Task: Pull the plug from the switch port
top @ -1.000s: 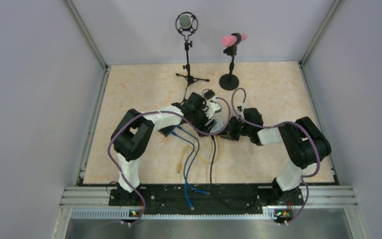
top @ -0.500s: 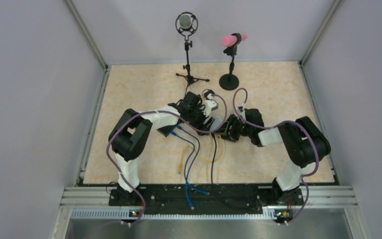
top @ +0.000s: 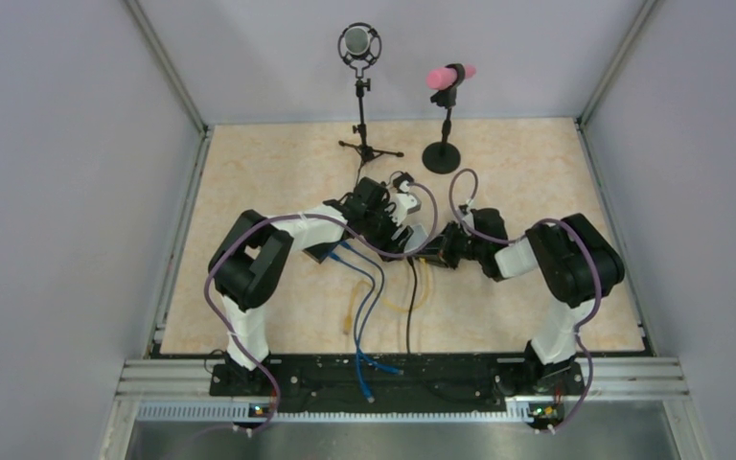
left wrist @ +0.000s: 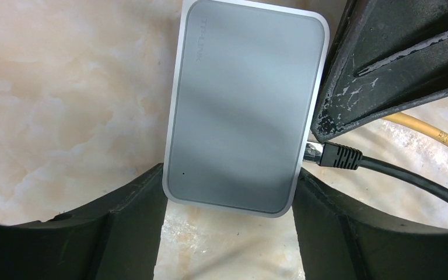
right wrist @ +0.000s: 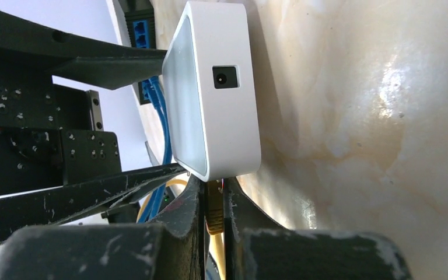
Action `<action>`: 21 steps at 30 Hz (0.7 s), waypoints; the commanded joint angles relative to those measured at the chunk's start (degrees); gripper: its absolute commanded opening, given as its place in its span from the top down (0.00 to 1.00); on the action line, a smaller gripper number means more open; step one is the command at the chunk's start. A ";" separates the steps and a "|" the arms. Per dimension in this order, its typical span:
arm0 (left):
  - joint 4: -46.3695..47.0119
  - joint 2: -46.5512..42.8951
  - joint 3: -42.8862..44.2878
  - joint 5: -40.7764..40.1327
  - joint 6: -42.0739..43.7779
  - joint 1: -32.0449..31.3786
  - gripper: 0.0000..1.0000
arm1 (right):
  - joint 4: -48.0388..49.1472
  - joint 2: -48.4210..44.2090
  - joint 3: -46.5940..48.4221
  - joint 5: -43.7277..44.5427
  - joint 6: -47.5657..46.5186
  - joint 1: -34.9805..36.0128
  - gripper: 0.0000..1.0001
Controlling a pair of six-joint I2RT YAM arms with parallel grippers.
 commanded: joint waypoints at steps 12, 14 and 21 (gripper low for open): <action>-5.03 5.04 -0.95 -4.53 -6.08 2.75 0.94 | -4.83 -3.66 -0.18 -4.44 -4.80 -1.87 1.00; -4.80 5.10 -1.03 -4.78 -6.09 2.91 0.94 | -8.13 -4.27 0.41 -3.82 -7.17 -2.06 1.00; -5.44 5.99 -0.19 -4.90 -5.61 2.87 0.95 | -19.24 -4.95 5.45 -6.67 -15.27 -5.64 1.00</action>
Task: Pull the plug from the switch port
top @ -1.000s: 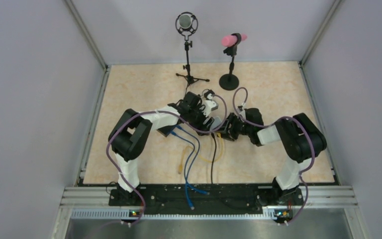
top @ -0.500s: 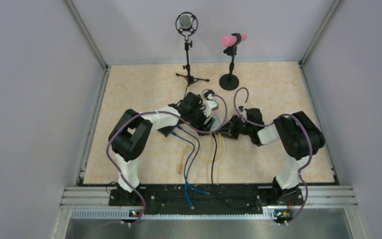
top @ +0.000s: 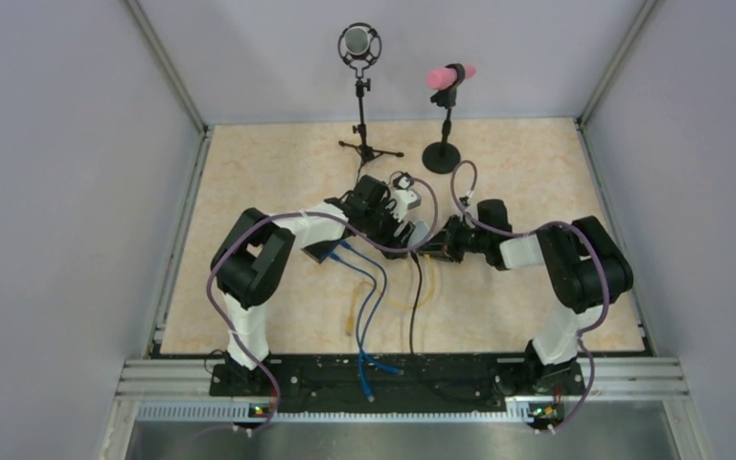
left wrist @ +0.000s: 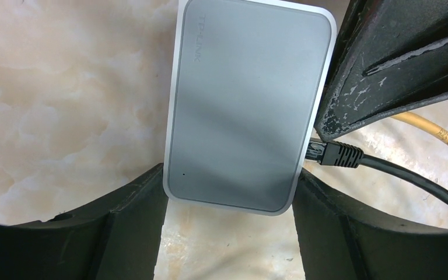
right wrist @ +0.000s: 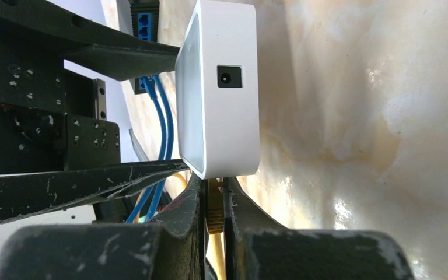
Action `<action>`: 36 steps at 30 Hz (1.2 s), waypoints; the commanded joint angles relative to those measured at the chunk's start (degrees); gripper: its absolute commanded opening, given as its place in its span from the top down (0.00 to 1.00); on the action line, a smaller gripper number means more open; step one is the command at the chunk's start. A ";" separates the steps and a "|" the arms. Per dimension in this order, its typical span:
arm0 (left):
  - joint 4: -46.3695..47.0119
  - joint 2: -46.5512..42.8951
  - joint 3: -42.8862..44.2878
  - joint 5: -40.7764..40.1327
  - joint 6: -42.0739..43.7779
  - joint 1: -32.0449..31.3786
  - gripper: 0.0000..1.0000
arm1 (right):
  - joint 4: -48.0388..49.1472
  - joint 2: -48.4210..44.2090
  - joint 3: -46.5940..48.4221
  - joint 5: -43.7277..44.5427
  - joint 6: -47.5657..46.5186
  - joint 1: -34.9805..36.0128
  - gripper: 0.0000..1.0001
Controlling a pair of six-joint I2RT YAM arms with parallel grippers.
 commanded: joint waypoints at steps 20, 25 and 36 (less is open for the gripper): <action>-5.99 3.79 -1.30 -7.25 -1.75 1.91 0.96 | -8.28 -6.98 -0.78 4.60 -5.83 -4.24 1.00; -5.24 1.56 -1.73 -6.62 -2.33 1.87 0.96 | -20.35 -10.79 3.84 17.81 -14.03 -4.25 1.00; -6.64 -2.57 -2.41 -8.23 -1.46 1.92 0.96 | -33.60 -17.95 10.14 41.16 -20.20 -5.25 1.00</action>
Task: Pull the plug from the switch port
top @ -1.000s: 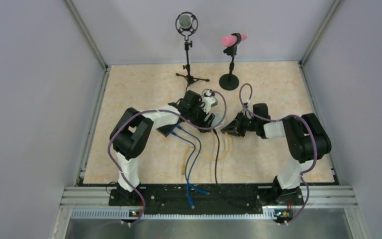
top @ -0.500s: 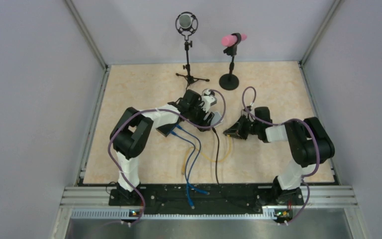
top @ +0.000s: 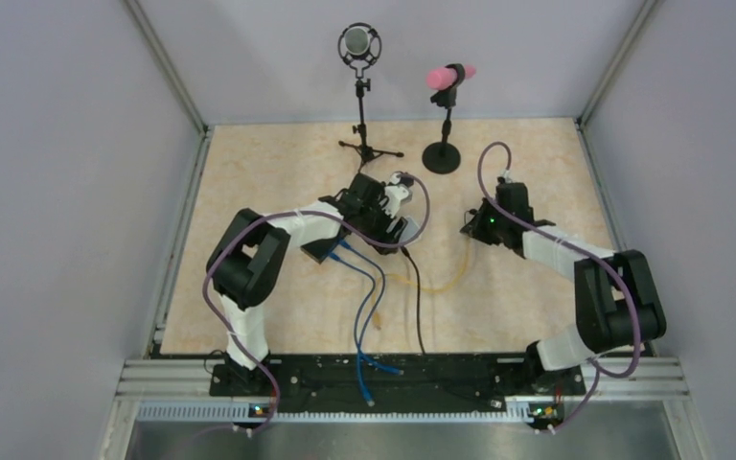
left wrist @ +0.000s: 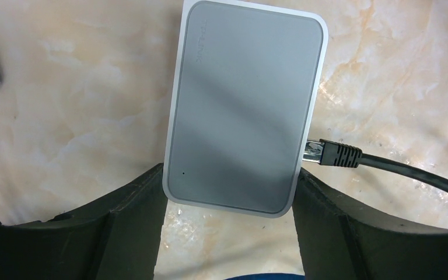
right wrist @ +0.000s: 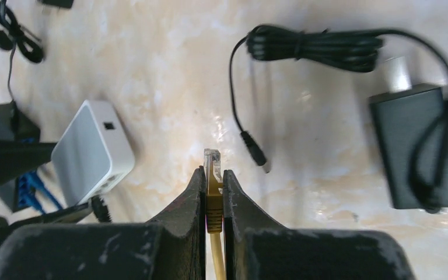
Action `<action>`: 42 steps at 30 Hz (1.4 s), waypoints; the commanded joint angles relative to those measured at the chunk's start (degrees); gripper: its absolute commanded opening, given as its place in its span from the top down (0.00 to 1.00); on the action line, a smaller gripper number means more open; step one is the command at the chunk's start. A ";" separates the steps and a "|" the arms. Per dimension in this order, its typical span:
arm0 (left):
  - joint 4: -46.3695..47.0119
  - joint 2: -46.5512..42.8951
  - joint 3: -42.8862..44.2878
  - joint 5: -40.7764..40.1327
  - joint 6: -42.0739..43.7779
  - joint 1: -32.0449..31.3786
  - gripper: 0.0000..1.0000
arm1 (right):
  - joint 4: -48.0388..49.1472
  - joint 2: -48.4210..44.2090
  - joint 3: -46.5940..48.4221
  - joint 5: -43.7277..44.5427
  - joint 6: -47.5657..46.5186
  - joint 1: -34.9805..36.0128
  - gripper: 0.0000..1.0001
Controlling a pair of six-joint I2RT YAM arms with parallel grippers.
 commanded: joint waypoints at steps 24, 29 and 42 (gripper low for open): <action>-5.15 -6.94 -3.06 -1.07 -0.06 0.59 0.96 | -19.09 -21.52 9.93 16.26 -13.07 -5.56 1.00; -4.27 -6.71 -3.20 -0.72 -0.40 0.51 0.96 | -17.02 -9.95 12.03 -3.03 -14.74 -5.48 1.00; -4.45 -6.51 -2.95 -1.16 -0.64 0.43 0.96 | -10.80 9.16 18.77 -9.77 -16.79 -2.75 0.99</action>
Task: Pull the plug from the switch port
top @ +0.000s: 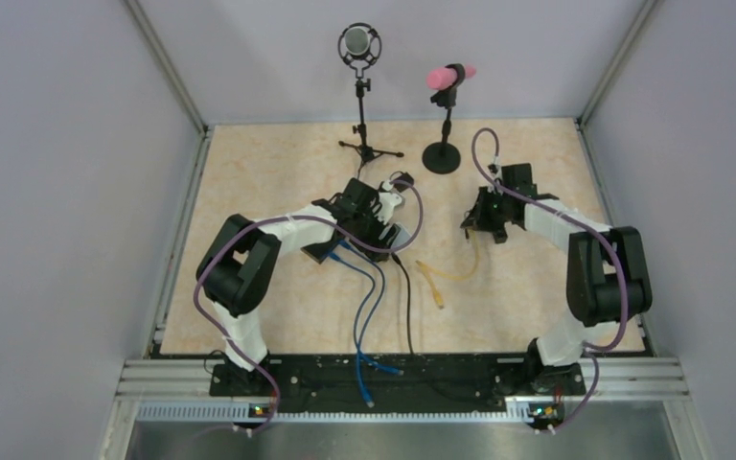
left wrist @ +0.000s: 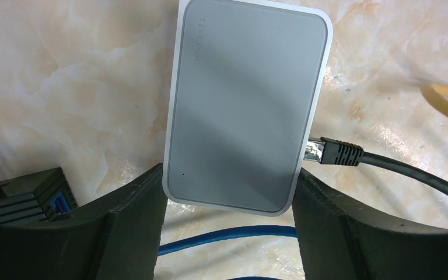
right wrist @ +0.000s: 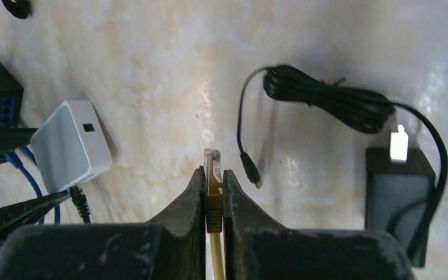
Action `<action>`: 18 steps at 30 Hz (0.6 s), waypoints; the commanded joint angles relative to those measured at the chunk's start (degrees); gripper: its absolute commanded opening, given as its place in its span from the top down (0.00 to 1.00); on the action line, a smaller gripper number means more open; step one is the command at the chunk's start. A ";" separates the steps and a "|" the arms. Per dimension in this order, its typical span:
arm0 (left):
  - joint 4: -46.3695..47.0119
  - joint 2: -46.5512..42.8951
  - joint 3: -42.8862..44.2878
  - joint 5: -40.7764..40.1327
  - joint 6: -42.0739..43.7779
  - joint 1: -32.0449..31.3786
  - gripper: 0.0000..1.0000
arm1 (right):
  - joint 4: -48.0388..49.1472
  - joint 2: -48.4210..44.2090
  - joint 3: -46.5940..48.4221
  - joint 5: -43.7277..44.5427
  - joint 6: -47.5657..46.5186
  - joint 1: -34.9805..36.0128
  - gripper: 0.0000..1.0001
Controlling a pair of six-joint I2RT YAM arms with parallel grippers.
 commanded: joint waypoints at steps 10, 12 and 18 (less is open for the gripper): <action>0.88 -3.11 0.02 0.89 -0.91 0.20 0.96 | 1.16 15.73 16.51 2.73 -3.99 3.63 0.83; 0.89 -3.14 -0.21 1.04 -0.97 0.19 0.96 | 1.23 16.35 17.09 3.44 -3.86 3.63 0.71; 0.98 -2.87 -0.15 0.97 -0.92 0.16 0.97 | 0.78 12.15 17.46 4.46 -4.10 3.64 0.49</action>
